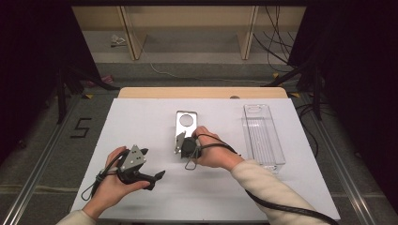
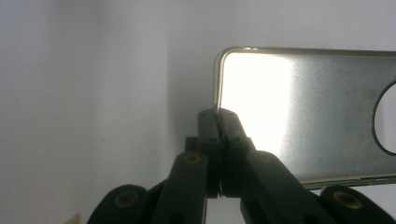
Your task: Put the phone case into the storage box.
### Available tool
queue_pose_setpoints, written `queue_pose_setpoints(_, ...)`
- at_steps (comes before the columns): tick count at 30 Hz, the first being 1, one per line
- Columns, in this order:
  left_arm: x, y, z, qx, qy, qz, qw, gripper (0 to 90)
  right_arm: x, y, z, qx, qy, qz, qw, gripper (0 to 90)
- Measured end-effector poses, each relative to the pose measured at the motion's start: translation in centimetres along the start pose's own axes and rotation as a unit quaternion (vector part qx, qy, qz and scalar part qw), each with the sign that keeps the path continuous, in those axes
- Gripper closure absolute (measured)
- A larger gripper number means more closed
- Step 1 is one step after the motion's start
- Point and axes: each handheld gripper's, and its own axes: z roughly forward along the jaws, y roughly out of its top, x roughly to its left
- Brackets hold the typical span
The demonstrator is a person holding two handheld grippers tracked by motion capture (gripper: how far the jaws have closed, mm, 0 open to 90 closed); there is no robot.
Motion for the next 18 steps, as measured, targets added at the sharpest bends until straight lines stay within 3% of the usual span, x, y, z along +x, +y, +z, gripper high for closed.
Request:
queue_pose_setpoints(7, 0.1, 0.0, 0.1, 0.001, 0.002, -0.002, 1.0, 5.3, 0.8, -1.9, -1.6, -0.043, -0.023, 0.009, 0.9988, 89.8)
queue_pose_setpoints(10, 0.1, -0.1, 0.1, 0.001, 0.002, -0.003, 1.0, 5.4, 1.3, -2.9, -2.3, -0.065, -0.037, 0.017, 0.997, 89.8)
queue_pose_setpoints(11, 0.1, -0.1, 0.1, 0.002, 0.003, -0.003, 1.0, 5.5, 1.7, -3.1, -2.5, -0.068, -0.04, 0.031, 0.9964, 89.8)
queue_pose_setpoints(14, 0.2, -0.1, 0.2, 0.001, 0.004, -0.005, 1.0, 5.7, 2.1, -3.9, -2.9, -0.092, -0.056, 0.027, 0.9938, 89.8)
queue_pose_setpoints(18, 0.2, -0.1, 0.2, 0.002, 0.006, -0.004, 1.0, 5.9, 2.8, -4.9, -3.6, -0.11, -0.058, 0.039, 0.9915, 89.7)
